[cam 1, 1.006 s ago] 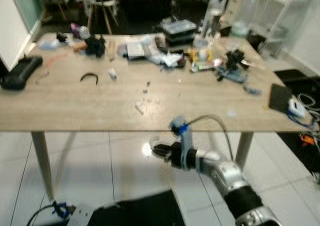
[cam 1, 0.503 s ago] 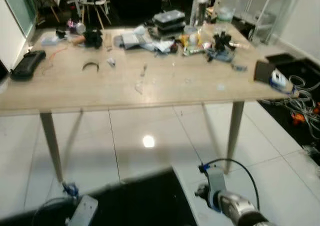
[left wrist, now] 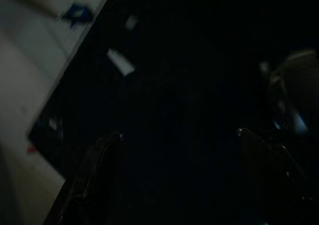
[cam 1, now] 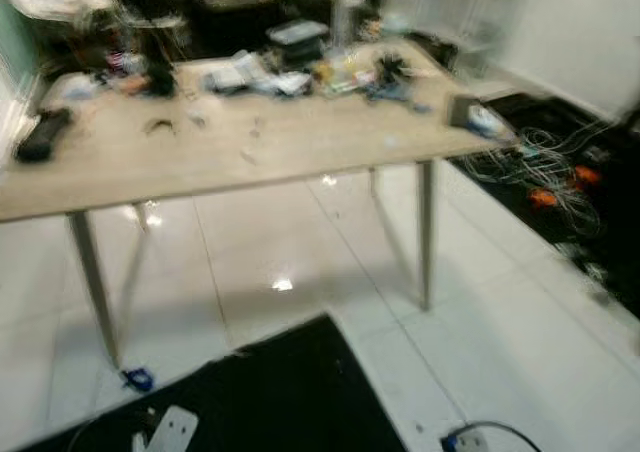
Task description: Picking trash to rubbish bin
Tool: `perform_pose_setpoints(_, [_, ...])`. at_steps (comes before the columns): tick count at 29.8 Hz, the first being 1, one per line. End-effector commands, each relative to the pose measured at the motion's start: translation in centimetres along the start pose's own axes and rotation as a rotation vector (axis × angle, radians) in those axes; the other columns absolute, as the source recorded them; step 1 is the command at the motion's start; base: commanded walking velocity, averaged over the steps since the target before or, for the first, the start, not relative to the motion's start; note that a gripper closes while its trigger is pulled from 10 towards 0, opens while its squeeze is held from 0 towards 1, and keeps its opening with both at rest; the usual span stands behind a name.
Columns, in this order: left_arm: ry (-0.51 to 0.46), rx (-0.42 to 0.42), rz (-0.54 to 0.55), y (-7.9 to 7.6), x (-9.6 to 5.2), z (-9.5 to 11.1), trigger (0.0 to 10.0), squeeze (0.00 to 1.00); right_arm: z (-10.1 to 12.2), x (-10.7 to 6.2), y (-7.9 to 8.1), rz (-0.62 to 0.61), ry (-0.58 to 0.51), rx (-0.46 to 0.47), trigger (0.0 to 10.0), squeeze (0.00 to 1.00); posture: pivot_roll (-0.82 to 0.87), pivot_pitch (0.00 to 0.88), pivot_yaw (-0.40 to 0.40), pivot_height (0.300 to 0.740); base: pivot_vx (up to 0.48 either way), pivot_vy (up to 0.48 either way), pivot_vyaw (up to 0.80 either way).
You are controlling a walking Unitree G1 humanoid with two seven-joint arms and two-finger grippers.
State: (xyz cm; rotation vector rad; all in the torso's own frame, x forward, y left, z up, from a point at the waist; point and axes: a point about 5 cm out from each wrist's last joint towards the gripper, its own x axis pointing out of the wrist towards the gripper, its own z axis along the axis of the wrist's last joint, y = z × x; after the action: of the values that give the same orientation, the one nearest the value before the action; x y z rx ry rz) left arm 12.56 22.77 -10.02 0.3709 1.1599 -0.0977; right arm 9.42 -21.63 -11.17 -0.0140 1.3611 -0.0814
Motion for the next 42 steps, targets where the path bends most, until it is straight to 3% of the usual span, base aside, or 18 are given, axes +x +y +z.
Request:
perform_pose_setpoints(1, [0.018,0.017,-0.005,0.0,-0.1,-0.6,10.0,0.00,-0.3,0.1,0.9,0.019,0.004,-0.004,10.0,0.00,0.09,0.000,0.013,0.740,-0.334,0.000,-0.80])
perform_pose_setpoints(9, [0.020,0.011,-0.005,0.0,-0.1,-0.7,10.0,0.00,0.7,0.1,0.6,0.014,-0.026,-0.022,10.0,0.00,0.10,0.000,0.014,0.740,-0.329,0.000,-0.80])
perform_pose_setpoints(42, [0.015,-0.002,-0.017,-0.6,-0.1,-0.6,10.0,0.00,0.6,0.1,0.7,0.003,-0.017,-0.069,10.0,0.00,0.09,0.003,0.019,0.740,-0.306,0.000,-0.80])
